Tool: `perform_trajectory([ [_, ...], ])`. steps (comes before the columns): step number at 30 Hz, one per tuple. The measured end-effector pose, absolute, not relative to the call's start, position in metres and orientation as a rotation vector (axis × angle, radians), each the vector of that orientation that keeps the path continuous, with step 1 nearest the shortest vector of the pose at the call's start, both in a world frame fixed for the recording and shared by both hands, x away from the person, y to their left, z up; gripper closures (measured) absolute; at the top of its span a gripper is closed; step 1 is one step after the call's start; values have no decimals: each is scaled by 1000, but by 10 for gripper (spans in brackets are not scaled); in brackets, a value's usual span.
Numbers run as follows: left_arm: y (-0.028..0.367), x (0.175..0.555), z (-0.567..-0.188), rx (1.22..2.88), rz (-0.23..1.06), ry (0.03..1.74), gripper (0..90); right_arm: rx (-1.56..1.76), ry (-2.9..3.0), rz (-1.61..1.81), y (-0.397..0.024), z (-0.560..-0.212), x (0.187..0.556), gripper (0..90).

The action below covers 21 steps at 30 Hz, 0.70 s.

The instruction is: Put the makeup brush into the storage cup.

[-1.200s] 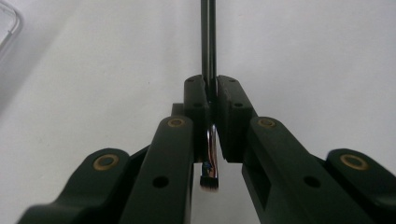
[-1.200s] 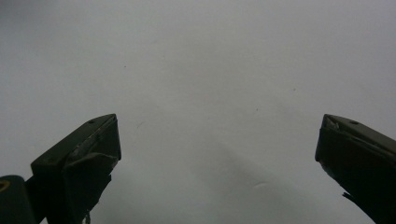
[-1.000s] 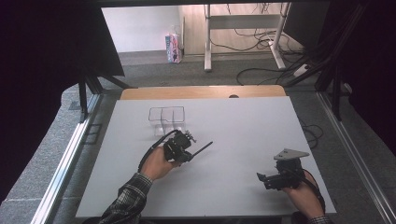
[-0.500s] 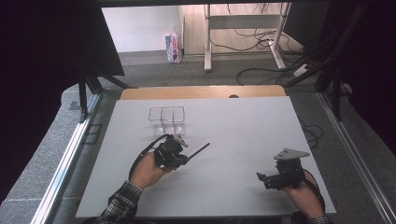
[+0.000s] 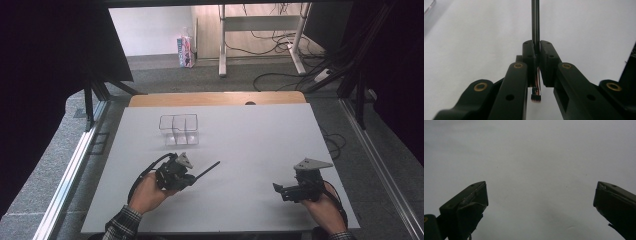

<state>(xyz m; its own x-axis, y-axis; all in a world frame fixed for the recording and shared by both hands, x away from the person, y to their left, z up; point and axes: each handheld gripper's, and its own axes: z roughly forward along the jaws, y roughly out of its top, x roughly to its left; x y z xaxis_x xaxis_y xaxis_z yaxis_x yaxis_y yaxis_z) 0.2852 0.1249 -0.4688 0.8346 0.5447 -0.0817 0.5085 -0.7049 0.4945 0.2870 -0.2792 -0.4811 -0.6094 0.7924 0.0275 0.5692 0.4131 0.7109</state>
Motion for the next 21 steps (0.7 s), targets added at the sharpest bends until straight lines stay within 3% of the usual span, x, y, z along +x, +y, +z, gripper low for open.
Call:
perform_trajectory([
  [21, 119, 264, -481, 2559, 83, 645, 840, 1006, 2481, 1008, -257, -472, 281, 0],
])
